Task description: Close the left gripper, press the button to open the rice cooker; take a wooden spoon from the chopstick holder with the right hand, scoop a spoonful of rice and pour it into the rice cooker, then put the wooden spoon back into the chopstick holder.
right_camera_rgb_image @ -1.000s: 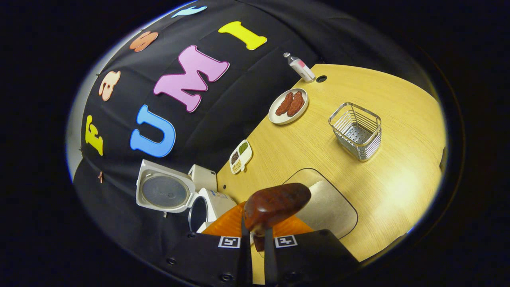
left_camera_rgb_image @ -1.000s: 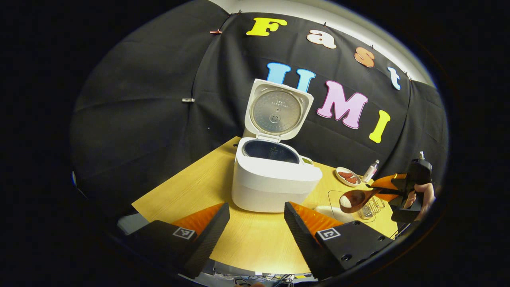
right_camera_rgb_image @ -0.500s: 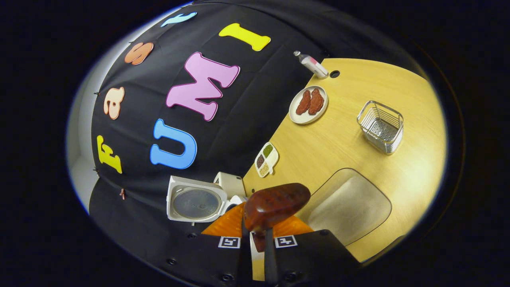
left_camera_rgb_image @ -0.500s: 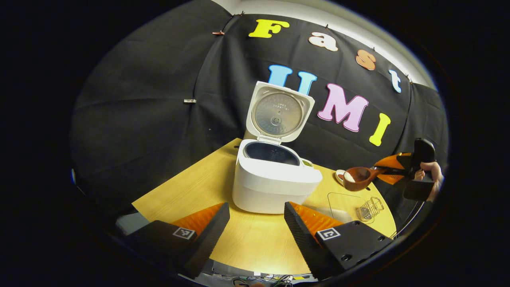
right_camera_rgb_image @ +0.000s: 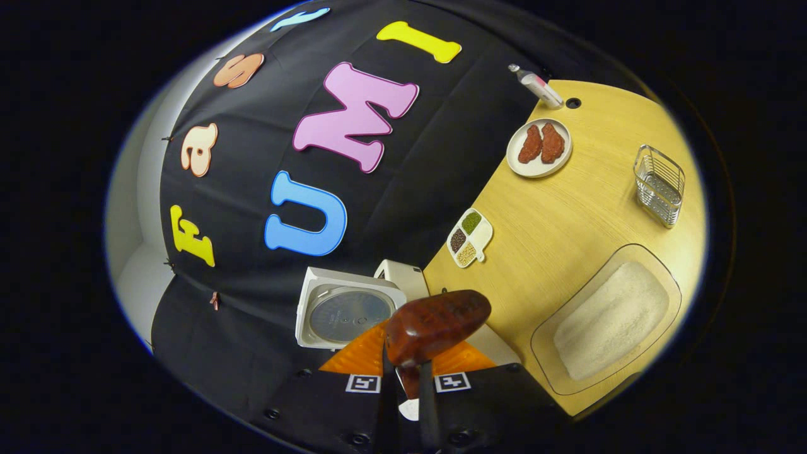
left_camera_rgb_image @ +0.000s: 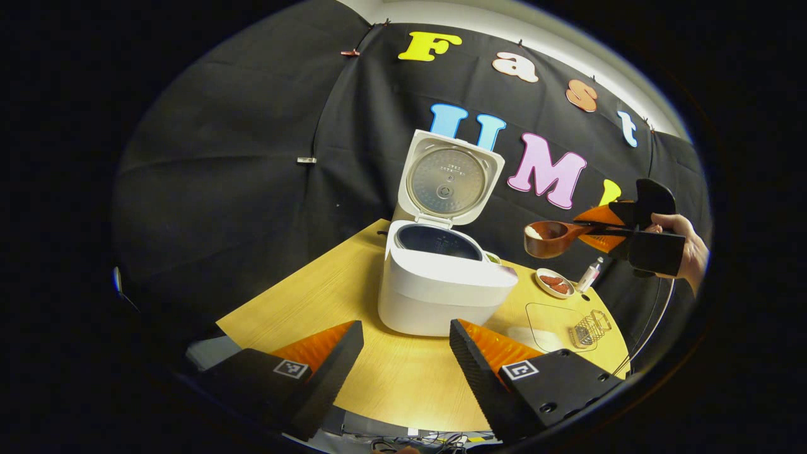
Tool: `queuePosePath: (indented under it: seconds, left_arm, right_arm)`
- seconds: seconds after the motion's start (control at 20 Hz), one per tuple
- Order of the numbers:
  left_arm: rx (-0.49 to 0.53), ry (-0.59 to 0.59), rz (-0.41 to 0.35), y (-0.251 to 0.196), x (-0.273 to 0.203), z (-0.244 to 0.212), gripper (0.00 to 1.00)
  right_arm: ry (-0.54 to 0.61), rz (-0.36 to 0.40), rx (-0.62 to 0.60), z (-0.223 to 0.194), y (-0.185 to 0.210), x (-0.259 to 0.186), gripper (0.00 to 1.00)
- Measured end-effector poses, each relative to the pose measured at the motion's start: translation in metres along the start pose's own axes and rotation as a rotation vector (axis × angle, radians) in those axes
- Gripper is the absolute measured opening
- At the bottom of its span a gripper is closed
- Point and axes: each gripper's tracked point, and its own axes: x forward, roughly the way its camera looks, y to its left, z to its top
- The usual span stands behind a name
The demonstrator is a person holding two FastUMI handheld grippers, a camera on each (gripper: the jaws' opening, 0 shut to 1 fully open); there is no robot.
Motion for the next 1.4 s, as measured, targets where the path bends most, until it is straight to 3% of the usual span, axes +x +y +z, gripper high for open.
queuePosePath:
  seconds: [0.4, 0.8, 0.9, 1.05, 1.4]
  left_arm:
    - [-0.014, -0.003, 0.05, 0.028, 0.004, 0.006, 0.95]
    - [-0.061, 0.025, 0.084, 0.052, 0.005, -0.004, 0.95]
    - [-0.081, 0.034, 0.096, 0.06, 0.005, -0.007, 0.95]
    - [-0.101, 0.037, 0.11, 0.069, 0.0, -0.01, 0.96]
    - [-0.112, 0.039, 0.137, 0.086, -0.004, -0.014, 0.95]
  right_arm:
    - [0.019, 0.047, -0.167, -0.031, 0.047, 0.066, 0.16]
    - [0.033, 0.096, -0.563, -0.105, 0.064, 0.129, 0.16]
    - [0.04, 0.102, -0.709, -0.127, 0.06, 0.139, 0.16]
    - [0.026, 0.14, -0.923, -0.153, 0.064, 0.145, 0.16]
    - [0.003, 0.233, -1.259, -0.193, 0.079, 0.151, 0.16]
